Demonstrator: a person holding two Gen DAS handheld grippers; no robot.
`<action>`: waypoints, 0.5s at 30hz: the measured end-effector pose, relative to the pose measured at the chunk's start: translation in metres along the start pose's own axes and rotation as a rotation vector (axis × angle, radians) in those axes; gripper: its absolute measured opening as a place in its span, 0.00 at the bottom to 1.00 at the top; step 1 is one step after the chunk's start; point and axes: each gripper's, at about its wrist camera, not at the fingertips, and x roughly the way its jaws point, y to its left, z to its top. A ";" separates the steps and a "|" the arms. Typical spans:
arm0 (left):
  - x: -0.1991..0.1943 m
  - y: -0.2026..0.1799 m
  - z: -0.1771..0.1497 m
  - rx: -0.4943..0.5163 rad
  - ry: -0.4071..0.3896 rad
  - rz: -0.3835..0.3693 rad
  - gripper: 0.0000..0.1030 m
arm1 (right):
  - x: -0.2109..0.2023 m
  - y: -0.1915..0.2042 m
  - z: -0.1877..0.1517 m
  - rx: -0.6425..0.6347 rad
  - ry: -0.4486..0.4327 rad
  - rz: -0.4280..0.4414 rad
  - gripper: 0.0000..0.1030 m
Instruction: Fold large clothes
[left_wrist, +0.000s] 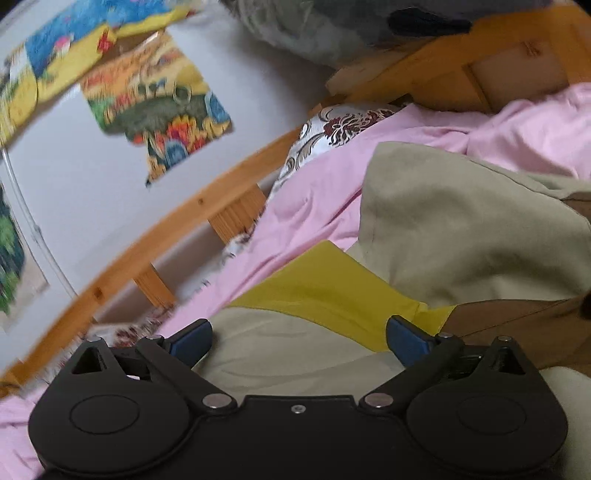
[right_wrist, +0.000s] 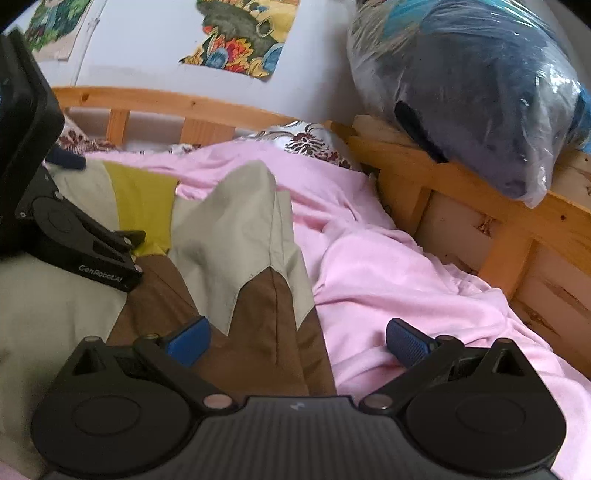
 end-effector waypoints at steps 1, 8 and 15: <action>0.000 0.000 0.001 0.005 -0.004 0.006 0.98 | 0.001 0.002 -0.001 -0.014 -0.001 -0.004 1.00; -0.038 0.078 0.005 -0.338 -0.019 -0.128 0.98 | -0.002 -0.004 0.002 0.003 0.003 0.026 1.00; -0.074 0.129 -0.056 -0.704 0.130 -0.374 0.99 | -0.002 -0.003 0.000 -0.007 0.007 0.014 1.00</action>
